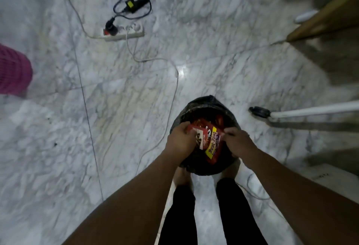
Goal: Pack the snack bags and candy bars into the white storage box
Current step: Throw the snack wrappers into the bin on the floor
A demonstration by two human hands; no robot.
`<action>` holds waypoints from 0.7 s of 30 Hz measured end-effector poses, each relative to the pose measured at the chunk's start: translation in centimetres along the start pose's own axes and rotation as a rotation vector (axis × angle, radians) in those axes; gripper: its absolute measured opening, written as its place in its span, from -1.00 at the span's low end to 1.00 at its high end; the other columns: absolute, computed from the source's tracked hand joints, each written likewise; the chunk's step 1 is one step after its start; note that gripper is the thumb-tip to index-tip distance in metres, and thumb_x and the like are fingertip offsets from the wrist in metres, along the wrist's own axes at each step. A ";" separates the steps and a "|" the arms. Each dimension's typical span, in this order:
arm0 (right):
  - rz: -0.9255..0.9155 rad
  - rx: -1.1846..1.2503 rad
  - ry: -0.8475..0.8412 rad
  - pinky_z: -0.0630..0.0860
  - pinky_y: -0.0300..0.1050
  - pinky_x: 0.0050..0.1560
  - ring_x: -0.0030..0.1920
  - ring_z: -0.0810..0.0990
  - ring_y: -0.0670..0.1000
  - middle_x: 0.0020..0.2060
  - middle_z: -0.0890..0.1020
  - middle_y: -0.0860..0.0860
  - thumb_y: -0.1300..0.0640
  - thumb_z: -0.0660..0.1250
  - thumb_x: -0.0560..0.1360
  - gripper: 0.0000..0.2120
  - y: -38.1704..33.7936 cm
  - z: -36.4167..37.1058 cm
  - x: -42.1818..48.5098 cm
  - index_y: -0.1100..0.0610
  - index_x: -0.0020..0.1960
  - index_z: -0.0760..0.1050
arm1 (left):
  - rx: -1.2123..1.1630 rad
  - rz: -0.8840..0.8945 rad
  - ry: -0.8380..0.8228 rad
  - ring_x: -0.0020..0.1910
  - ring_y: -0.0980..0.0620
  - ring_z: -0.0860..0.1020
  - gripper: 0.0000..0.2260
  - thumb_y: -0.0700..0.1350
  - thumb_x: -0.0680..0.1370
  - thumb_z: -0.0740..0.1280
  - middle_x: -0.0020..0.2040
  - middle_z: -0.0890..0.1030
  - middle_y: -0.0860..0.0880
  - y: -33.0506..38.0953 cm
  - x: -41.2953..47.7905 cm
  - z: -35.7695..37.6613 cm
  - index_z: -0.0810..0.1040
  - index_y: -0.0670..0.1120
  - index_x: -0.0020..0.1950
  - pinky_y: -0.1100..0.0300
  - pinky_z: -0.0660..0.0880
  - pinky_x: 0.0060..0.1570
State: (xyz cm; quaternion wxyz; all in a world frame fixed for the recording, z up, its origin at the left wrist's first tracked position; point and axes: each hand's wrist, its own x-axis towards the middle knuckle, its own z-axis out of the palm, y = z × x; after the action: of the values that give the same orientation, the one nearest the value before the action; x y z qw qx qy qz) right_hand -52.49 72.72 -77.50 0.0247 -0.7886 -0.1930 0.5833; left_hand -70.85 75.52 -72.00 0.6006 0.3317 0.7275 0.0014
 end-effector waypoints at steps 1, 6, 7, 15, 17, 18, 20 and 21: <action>-0.038 -0.013 0.007 0.56 0.11 0.20 0.14 0.57 0.14 0.17 0.57 0.07 -0.14 0.33 0.34 -0.85 -0.6 -1.0 -1.4 -0.18 -0.10 0.57 | 0.034 0.021 -0.001 0.34 -0.09 0.49 -0.57 0.01 0.59 0.26 0.39 0.52 -0.05 1.7 -2.0 -0.8 0.41 0.00 0.46 0.00 0.39 0.40; -0.225 -0.027 -0.018 0.54 -0.02 0.19 0.11 0.62 0.07 0.08 0.65 -0.01 0.03 0.35 0.43 -0.80 -7.7 -6.6 -16.6 -0.08 0.04 0.60 | 0.240 0.245 -0.081 0.31 -0.04 0.52 -0.63 -0.02 0.60 0.25 0.35 0.56 -0.04 10.9 -15.2 -4.2 0.46 -0.01 0.42 0.07 0.42 0.35; -0.258 -0.020 -0.018 0.54 -0.05 0.12 0.07 0.62 0.07 0.05 0.64 -0.01 0.05 0.34 0.46 -0.78 -8.9 -8.0 -20.1 -0.04 0.09 0.60 | 0.273 0.291 -0.095 0.28 -0.04 0.54 -0.65 -0.04 0.60 0.25 0.32 0.58 -0.04 12.6 -18.0 -4.7 0.48 -0.01 0.40 0.12 0.44 0.30; -0.469 0.124 0.221 0.57 -0.06 -0.17 -0.14 0.63 0.07 -0.05 0.65 0.09 0.01 0.30 0.52 -0.76 -10.1 -21.1 -41.7 -0.05 0.17 0.55 | 0.540 0.637 -0.132 0.30 -0.08 0.53 -0.54 0.05 0.58 0.26 0.34 0.55 -0.12 24.6 -35.5 -4.8 0.38 0.03 0.48 0.07 0.46 0.29; -0.514 0.108 0.302 0.46 -0.16 -0.16 -0.07 0.61 0.04 -0.03 0.63 0.04 0.03 0.30 0.53 -0.74 -8.6 -24.6 -45.2 -0.02 0.21 0.55 | 0.600 0.746 -0.150 0.23 -0.08 0.57 -0.55 0.03 0.58 0.27 0.28 0.60 -0.12 27.3 -38.8 -3.1 0.39 0.01 0.47 0.07 0.50 0.22; -0.528 0.109 0.343 0.44 -0.19 -0.17 -0.05 0.59 0.03 -0.02 0.61 0.01 0.04 0.30 0.53 -0.72 -7.7 -26.3 -46.7 0.00 0.23 0.55 | 0.621 0.801 -0.156 0.17 -0.09 0.59 -0.57 0.02 0.57 0.27 0.23 0.62 -0.11 28.6 -40.4 -2.0 0.41 0.00 0.45 0.06 0.53 0.18; -0.529 0.131 0.404 0.43 -0.21 -0.25 -0.05 0.59 0.05 -0.01 0.61 0.02 0.04 0.30 0.54 -0.71 -5.3 -29.6 -49.7 0.02 0.24 0.54 | 0.668 0.902 -0.161 0.13 -0.15 0.60 -0.60 -0.02 0.56 0.28 0.20 0.63 -0.12 30.6 -43.8 0.6 0.46 -0.01 0.40 0.02 0.56 0.15; -0.526 0.139 0.437 0.44 -0.21 -0.29 -0.06 0.62 0.08 -0.01 0.63 0.04 0.03 0.30 0.54 -0.72 -4.1 -31.1 -51.1 0.02 0.23 0.54 | 0.691 0.944 -0.177 0.15 -0.20 0.60 -0.60 -0.03 0.55 0.27 0.22 0.63 -0.15 31.4 -45.3 2.1 0.47 -0.04 0.40 -0.01 0.55 0.16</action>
State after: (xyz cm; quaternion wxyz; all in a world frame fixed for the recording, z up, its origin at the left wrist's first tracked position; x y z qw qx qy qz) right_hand -37.25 65.25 -20.00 0.2687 -0.8145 -0.3396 0.3862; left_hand -51.30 77.20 -20.47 0.4506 0.7948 0.4065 0.0035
